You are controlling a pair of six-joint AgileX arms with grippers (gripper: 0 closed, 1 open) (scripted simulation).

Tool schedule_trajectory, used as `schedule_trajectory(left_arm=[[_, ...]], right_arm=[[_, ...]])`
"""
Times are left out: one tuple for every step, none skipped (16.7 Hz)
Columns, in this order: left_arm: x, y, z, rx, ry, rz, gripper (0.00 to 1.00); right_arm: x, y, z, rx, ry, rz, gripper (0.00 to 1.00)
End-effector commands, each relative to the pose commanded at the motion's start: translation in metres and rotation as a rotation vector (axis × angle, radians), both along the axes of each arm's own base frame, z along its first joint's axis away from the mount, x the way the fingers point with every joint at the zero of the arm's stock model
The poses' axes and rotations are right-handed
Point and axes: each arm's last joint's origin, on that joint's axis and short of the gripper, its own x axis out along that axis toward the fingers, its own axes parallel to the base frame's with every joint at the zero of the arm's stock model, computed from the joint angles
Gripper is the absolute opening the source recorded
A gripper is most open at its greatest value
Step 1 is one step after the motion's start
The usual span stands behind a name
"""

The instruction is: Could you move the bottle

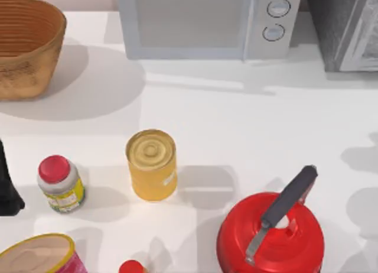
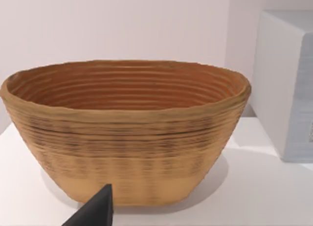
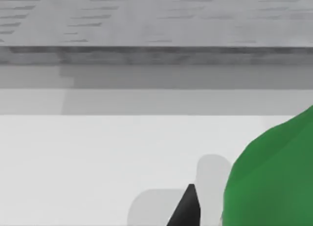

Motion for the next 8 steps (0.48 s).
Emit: schedule_trajectory(left_arm=[[0.0000,0.0000,0.0000,0.000,0.000,0.000,1.00],[0.0000,0.0000,0.0000,0.000,0.000,0.000,1.00],[0.0000,0.0000,0.0000,0.000,0.000,0.000,1.00],[0.0000,0.0000,0.0000,0.000,0.000,0.000,1.00],[0.0000,0.0000,0.0000,0.000,0.000,0.000,1.00],[0.0000,0.0000,0.0000,0.000,0.000,0.000,1.00],[0.0000,0.0000,0.0000,0.000,0.000,0.000,1.00],[0.0000,0.0000,0.0000,0.000,0.000,0.000,1.00]], right_arm=[[0.0000,0.0000,0.0000,0.000,0.000,0.000,0.00],[0.0000,0.0000,0.0000,0.000,0.000,0.000,0.00],[0.0000,0.0000,0.0000,0.000,0.000,0.000,0.08],[0.0000,0.0000,0.0000,0.000,0.000,0.000,0.15],[0.0000,0.0000,0.0000,0.000,0.000,0.000,0.23],[0.0000,0.0000,0.0000,0.000,0.000,0.000,0.30],[0.0000,0.0000,0.0000,0.000,0.000,0.000,0.38],[0.0000,0.0000,0.0000,0.000,0.000,0.000,0.45]])
